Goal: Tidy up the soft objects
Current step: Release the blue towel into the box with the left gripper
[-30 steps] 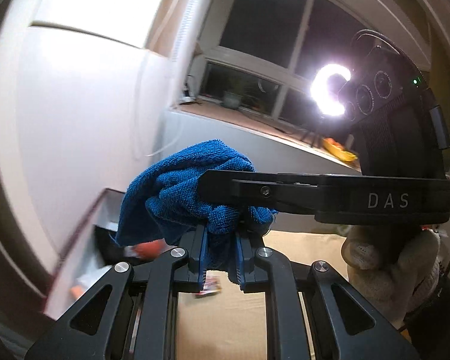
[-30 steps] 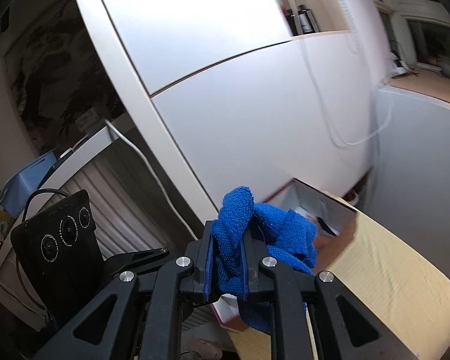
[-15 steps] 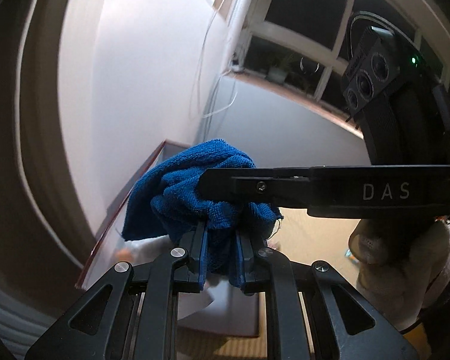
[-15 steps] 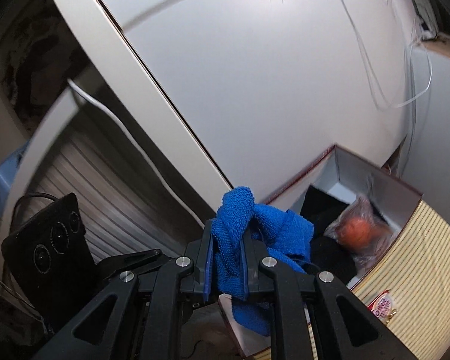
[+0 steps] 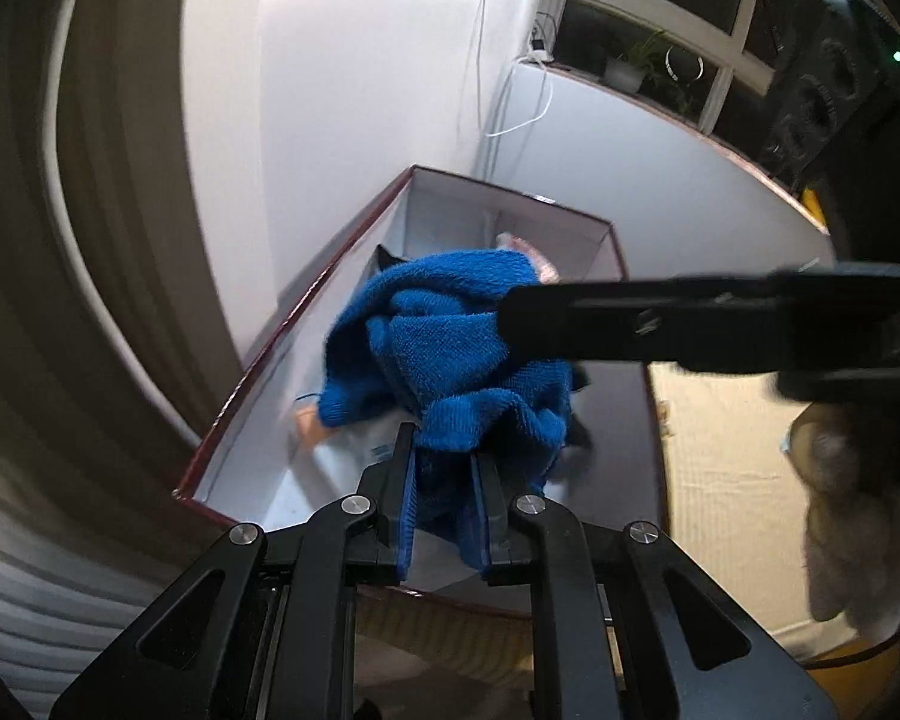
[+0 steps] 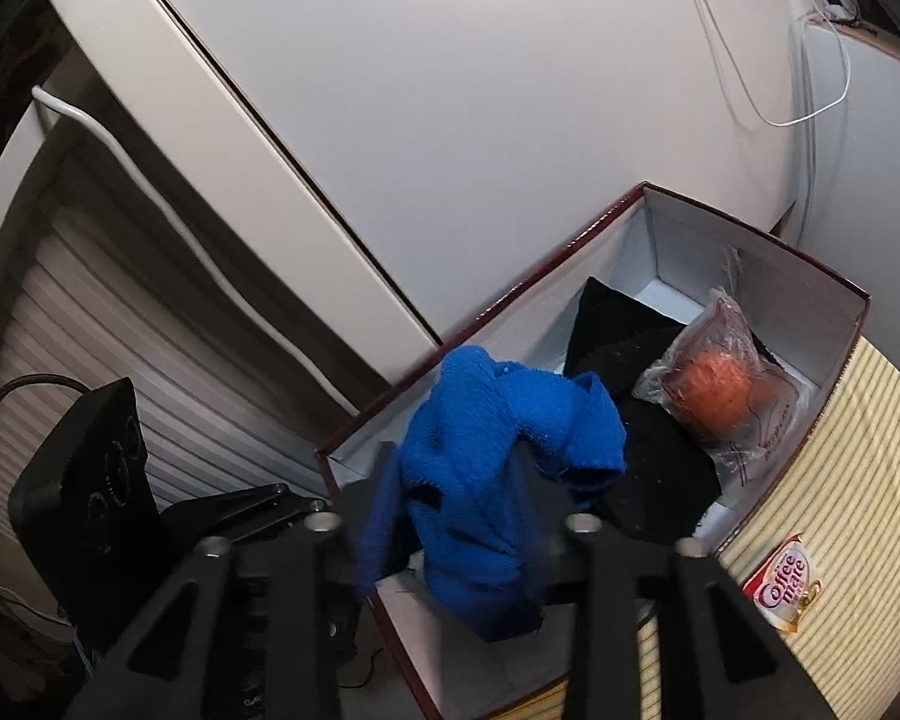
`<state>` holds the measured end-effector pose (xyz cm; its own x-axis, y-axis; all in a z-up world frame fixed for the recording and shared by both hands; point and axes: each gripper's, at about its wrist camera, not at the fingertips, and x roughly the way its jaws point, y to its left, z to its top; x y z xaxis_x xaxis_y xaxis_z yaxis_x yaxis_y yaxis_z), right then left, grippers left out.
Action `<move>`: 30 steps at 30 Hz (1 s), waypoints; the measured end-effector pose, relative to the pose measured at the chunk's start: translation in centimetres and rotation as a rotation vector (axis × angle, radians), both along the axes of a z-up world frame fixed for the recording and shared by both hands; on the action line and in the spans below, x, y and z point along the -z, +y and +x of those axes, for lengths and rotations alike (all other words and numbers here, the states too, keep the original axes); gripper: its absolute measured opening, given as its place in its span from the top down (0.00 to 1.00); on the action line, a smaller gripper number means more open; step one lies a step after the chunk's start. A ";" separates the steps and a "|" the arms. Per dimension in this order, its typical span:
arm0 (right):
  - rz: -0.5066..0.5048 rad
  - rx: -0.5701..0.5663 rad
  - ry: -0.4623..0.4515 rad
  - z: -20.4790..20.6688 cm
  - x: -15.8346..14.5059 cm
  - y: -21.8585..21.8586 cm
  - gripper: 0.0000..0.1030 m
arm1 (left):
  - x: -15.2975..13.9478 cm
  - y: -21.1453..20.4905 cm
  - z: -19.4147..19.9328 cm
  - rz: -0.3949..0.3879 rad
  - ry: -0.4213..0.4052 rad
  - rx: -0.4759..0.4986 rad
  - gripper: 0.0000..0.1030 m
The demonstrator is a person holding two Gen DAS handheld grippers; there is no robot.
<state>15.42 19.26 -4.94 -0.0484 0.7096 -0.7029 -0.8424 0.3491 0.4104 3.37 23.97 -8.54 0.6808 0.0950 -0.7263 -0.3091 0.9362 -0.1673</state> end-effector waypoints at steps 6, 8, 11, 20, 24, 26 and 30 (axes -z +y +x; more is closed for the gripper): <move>-0.005 0.023 -0.003 0.4 0.0 -1.0 0.53 | 0.4 -0.1 0.2 0.070 0.023 -0.018 0.86; -0.007 0.027 -0.017 0.2 -0.1 -1.6 0.49 | 0.4 -0.1 0.1 0.085 0.024 -0.023 0.85; -0.008 0.037 -0.051 -0.1 -0.3 -2.9 0.43 | 0.0 -0.2 -0.3 0.106 0.016 -0.031 0.69; 0.004 0.121 -0.158 -0.6 -1.4 -10.3 0.40 | -2.0 -1.0 -2.1 0.183 -0.030 -0.042 0.48; 0.032 0.189 -0.209 -0.6 -2.3 -15.2 0.40 | -3.4 -1.4 -2.8 0.211 -0.063 -0.054 0.45; 0.056 0.229 -0.228 -0.6 -2.8 -18.2 0.40 | -4.4 -2.0 -3.5 0.232 -0.086 -0.055 0.45; 0.098 0.329 -0.229 -0.4 -3.1 -24.3 0.33 | -5.9 -3.5 -4.4 0.201 -0.143 -0.036 0.45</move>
<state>15.03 -5.06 -1.86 0.3421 0.7255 -0.5972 -0.7655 0.5838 0.2707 -1.02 20.43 -2.69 0.7687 0.2544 -0.5868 -0.3297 0.9438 -0.0228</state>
